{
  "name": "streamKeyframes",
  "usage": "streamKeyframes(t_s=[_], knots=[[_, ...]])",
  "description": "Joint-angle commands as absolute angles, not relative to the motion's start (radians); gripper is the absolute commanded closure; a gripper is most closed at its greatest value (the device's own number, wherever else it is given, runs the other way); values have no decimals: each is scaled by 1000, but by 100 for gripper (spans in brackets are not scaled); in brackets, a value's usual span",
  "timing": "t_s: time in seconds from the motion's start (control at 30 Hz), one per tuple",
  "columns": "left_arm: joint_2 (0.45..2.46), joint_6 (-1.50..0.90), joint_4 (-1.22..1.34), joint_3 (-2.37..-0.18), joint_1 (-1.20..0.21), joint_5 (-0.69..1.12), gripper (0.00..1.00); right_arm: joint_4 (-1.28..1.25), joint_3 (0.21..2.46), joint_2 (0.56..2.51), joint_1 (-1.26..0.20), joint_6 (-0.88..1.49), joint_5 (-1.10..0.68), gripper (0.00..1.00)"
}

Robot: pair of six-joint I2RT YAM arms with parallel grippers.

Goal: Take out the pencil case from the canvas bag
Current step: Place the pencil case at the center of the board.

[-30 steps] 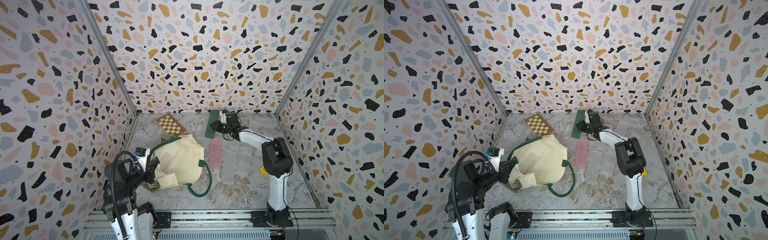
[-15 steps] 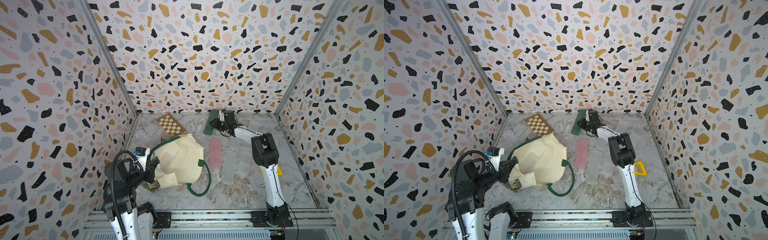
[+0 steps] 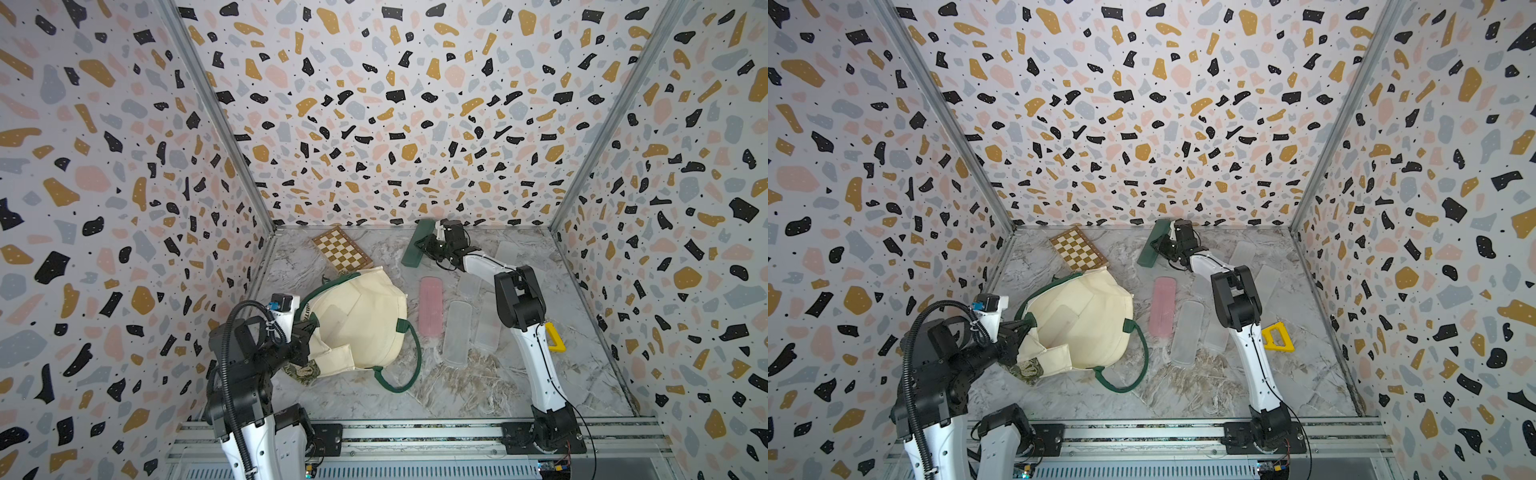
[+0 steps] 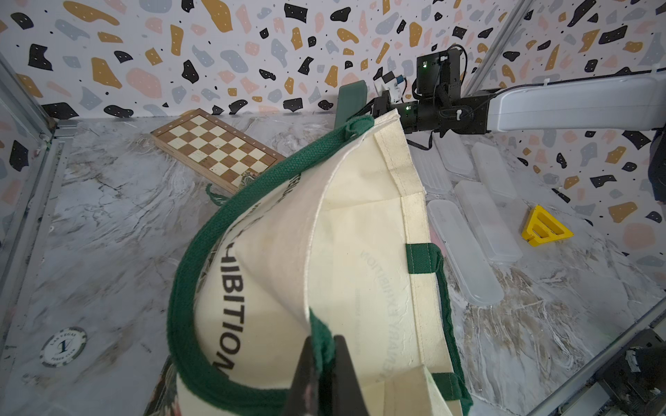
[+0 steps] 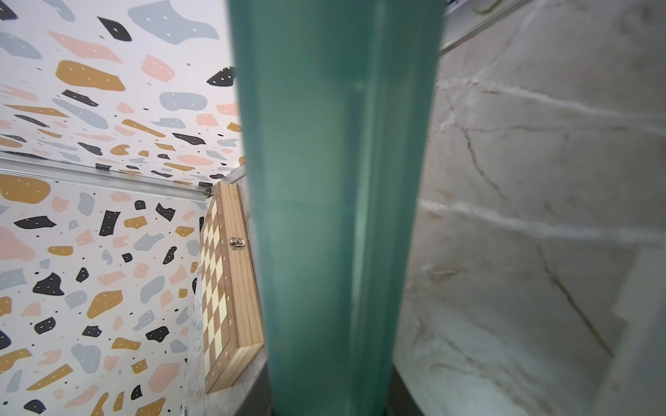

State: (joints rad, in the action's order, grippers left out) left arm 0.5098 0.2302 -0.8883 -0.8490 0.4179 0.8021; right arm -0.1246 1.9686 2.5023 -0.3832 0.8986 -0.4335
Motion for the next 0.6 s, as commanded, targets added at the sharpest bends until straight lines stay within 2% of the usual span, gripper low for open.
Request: streamKeyframes(t_s=[0.0,0.13,0.43,0.57], knots=[[513,223,-848,-855,422,798,100,-98,2016,2497,-382,897,-421,57],[510,223,-847,-855,422,798,100,-44,2066,2506,-382,897,-435,45],[505,224,-849,-855,422,801,100,41,2083,2440,-388,889,-442,33],[500,225,-850,-853,422,804,100,112,2034,2354,-403,858,-387,26]])
